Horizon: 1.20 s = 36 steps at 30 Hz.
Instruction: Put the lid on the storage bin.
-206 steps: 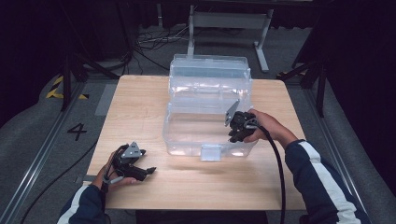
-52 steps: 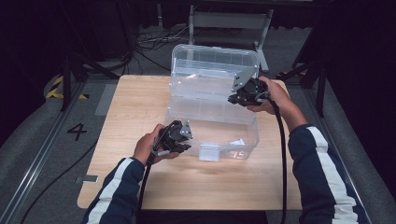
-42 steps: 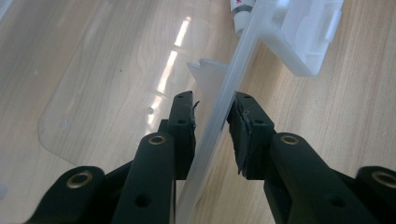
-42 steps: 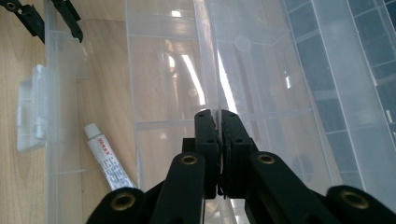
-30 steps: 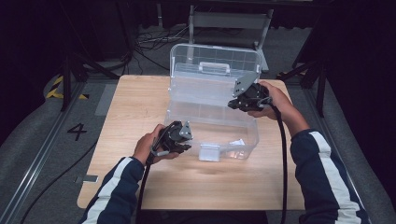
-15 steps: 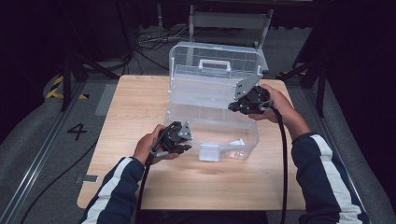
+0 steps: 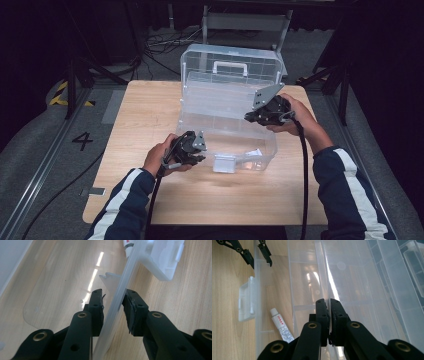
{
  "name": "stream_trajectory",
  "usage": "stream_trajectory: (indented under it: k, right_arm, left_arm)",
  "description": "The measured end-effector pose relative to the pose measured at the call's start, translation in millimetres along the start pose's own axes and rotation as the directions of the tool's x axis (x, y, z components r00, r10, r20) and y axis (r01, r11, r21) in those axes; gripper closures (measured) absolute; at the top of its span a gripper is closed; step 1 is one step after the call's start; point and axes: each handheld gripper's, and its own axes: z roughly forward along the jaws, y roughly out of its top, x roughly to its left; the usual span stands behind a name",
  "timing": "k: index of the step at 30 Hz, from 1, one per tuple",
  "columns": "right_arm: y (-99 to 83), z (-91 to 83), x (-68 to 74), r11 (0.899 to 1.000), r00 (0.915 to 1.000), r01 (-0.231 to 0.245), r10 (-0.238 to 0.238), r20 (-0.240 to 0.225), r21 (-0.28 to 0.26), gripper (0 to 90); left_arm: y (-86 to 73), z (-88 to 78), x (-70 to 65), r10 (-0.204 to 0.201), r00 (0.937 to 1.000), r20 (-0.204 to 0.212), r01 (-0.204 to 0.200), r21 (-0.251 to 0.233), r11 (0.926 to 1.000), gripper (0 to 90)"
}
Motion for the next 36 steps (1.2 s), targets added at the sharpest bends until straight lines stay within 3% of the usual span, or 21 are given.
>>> stream_trajectory:
  k: [9,22,29,34,36]
  right_arm:
    - [-4.0,0.1,7.2,1.0,0.9999,-0.008,0.009,0.009,-0.019,86.2]
    - [-18.2,1.9,16.4,0.993,0.9986,-0.051,0.049,-0.017,-0.11,84.6]
    - [-22.7,2.7,20.6,0.988,0.998,-0.063,0.064,0.001,-0.139,82.9]
    - [-26.5,3.1,22.4,0.983,0.9966,-0.08,0.082,0.008,-0.164,82.0]
    - [-28.7,3.4,23.0,0.979,0.9956,-0.088,0.092,0.014,-0.181,81.4]
  left_arm:
    - [2.0,0.4,-2.1,0.01,0.9998,-0.015,-0.01,0.015,0.9998,68.8]
    - [3.0,-0.9,-6.7,0.014,0.9987,-0.05,-0.013,0.019,0.9997,67.7]
    - [0.9,-7.6,-8.2,0.019,0.9971,-0.074,-0.02,-0.006,0.9998,69.2]
    - [-3.4,-14.1,-6.9,-0.007,0.9968,-0.08,0.003,-0.045,0.999,68.3]
    - [-5.6,-18.1,-5.9,-0.023,0.9978,-0.062,0.018,-0.081,0.9966,68.0]
